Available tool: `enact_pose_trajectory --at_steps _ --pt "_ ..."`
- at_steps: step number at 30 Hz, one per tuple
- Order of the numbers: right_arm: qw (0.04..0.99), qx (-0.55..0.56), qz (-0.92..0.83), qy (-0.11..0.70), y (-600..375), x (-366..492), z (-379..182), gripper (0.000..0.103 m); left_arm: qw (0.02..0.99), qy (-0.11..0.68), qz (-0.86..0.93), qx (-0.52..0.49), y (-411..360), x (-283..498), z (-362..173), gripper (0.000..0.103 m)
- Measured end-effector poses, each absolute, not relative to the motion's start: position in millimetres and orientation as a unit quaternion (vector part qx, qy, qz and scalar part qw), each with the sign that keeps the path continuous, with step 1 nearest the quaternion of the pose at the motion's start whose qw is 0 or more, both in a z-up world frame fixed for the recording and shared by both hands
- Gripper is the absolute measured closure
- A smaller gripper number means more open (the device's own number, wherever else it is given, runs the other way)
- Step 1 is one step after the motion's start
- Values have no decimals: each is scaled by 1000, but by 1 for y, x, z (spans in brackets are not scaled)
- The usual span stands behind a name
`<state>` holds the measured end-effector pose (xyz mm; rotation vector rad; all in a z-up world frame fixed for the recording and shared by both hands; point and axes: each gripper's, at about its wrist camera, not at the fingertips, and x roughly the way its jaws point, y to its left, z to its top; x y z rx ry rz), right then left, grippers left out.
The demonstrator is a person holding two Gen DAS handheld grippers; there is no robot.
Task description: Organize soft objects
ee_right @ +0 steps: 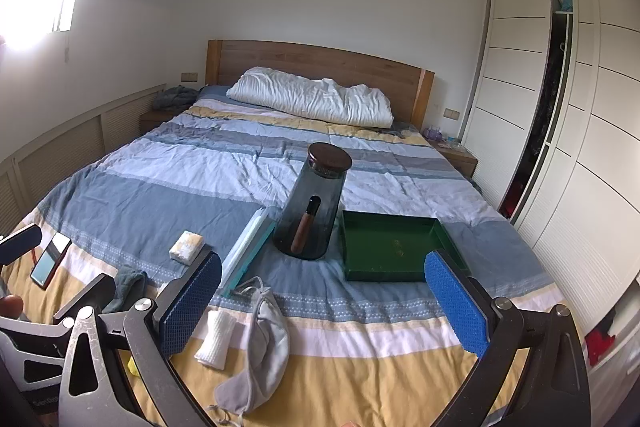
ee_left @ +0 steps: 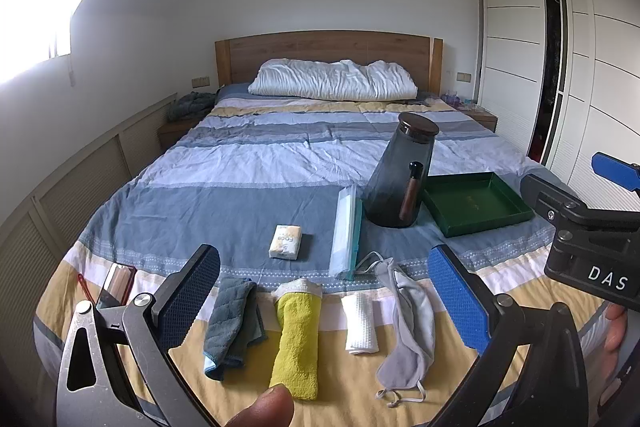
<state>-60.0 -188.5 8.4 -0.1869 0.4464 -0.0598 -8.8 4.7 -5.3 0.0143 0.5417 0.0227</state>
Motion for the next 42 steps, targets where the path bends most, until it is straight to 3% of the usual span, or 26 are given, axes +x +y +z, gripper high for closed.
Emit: enact_pose_trajectory --at_steps 42 --pt "969 -94 -39 227 -191 -53 -2 0 959 284 14 5 9 -5 -22 1"
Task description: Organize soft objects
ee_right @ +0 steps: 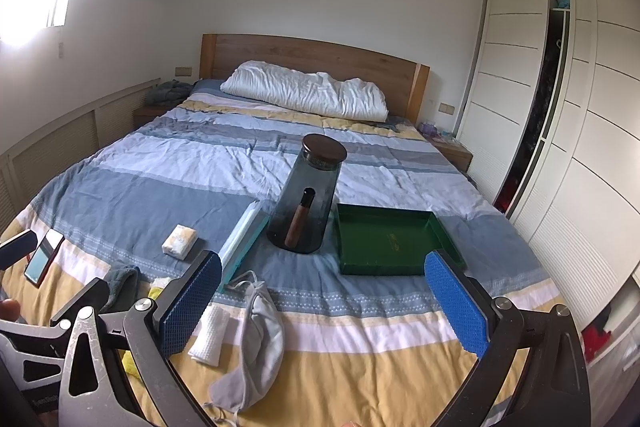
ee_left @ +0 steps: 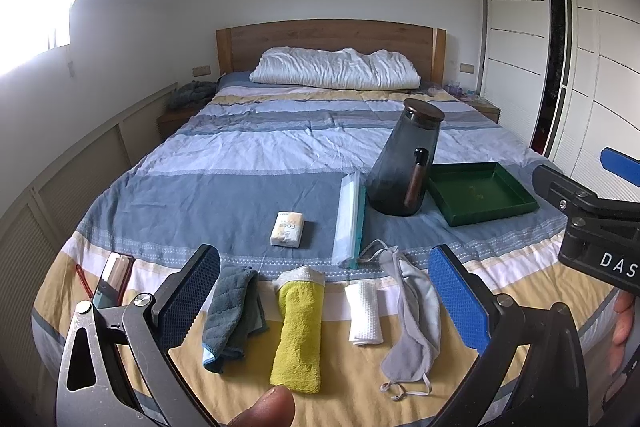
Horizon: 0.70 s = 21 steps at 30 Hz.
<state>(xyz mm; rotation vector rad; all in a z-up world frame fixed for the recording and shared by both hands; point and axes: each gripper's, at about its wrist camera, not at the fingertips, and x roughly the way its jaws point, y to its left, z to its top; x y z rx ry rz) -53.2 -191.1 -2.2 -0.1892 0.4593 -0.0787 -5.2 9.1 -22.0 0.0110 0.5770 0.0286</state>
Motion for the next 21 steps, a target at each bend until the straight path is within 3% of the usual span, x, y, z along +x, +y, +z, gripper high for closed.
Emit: enact_pose_trajectory --at_steps 21 --pt "964 -89 -35 246 -183 -34 -14 0 952 305 22 0 25 8 -35 1"
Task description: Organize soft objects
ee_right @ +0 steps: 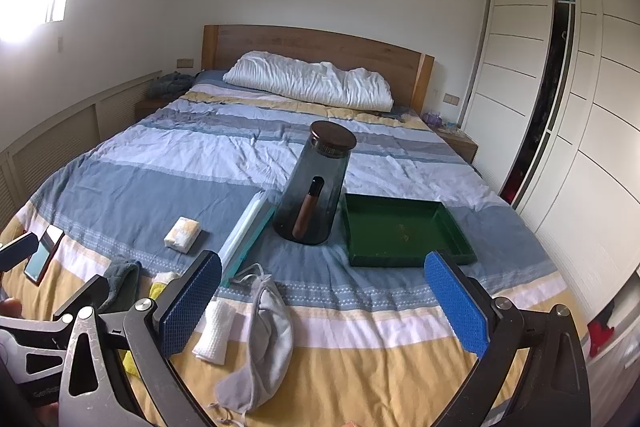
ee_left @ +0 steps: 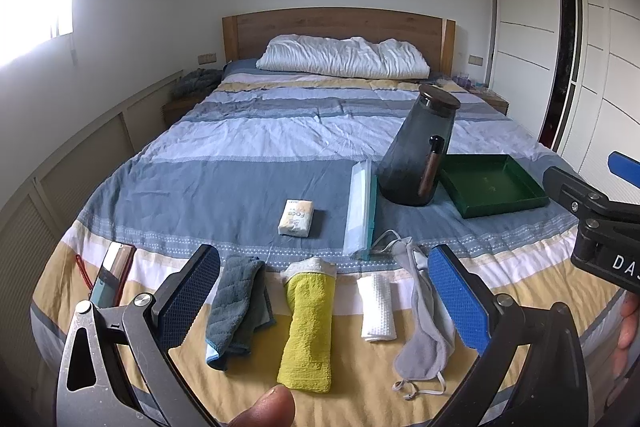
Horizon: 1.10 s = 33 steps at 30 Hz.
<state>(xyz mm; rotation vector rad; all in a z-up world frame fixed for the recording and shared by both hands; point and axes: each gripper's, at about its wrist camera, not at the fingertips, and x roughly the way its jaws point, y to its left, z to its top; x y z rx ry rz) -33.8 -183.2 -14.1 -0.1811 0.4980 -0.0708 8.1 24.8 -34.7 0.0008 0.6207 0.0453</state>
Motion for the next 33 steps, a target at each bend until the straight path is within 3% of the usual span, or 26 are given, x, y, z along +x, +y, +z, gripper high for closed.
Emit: enact_pose_trajectory --at_steps 33 --pt "964 -24 -49 259 -223 -19 -25 0 941 337 23 17 6 29 -49 1"
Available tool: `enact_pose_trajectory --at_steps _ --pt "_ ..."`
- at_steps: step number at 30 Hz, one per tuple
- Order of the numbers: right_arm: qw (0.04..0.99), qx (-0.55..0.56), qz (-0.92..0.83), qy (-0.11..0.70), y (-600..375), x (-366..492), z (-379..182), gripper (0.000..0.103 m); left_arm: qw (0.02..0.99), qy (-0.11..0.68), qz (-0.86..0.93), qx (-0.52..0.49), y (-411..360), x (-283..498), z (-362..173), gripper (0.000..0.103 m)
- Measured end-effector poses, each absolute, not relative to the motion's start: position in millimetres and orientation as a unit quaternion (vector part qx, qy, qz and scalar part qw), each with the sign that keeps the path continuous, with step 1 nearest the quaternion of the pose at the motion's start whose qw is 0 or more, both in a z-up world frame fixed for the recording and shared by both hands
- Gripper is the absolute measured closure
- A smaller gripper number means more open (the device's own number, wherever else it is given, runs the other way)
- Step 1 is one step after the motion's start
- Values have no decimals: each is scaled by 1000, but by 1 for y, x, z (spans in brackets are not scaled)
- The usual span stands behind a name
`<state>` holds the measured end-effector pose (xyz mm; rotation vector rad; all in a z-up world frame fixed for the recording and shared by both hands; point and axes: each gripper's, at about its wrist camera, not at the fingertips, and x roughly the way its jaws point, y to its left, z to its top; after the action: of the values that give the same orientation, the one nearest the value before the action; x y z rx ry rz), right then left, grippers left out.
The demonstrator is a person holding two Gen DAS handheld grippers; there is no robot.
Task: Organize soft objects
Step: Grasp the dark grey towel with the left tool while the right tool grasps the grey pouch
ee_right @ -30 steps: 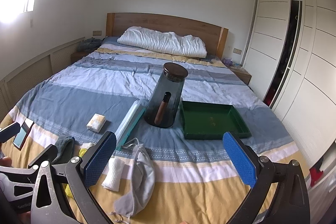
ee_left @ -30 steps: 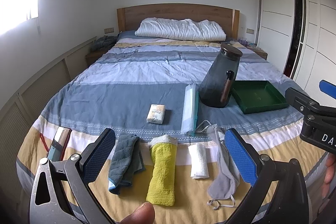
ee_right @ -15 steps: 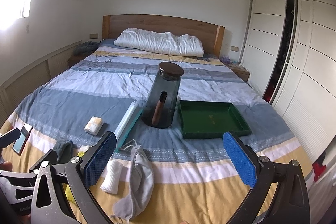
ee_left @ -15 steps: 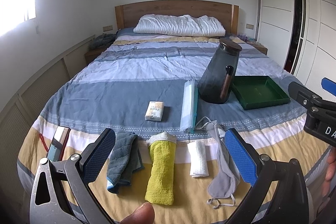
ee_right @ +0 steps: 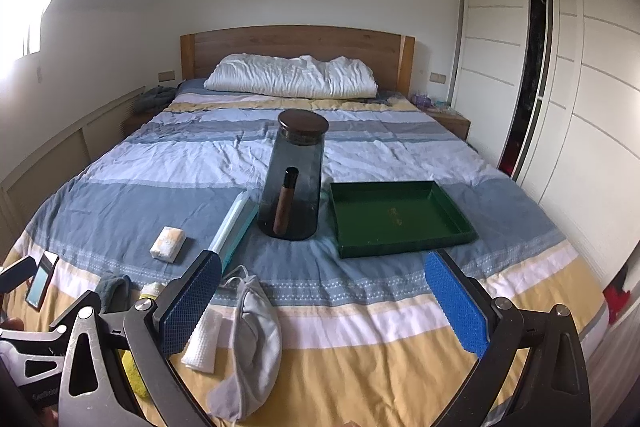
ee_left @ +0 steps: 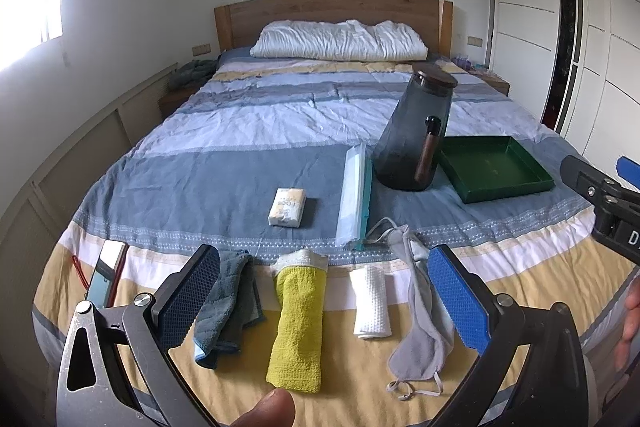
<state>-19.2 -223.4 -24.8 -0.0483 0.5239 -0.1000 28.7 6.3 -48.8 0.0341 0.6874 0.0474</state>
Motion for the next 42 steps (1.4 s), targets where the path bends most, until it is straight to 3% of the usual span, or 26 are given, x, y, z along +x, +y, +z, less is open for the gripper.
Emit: enact_pose_trajectory --at_steps 10,23,42 --pt "944 4 13 330 -209 5 -77 0 923 376 77 12 64 38 -92 1" --pt "911 -38 20 410 -186 56 -161 0 885 453 104 23 116 58 -178 1" --pt "896 -60 18 440 -178 93 -199 0 862 499 80 24 127 99 -225 1"
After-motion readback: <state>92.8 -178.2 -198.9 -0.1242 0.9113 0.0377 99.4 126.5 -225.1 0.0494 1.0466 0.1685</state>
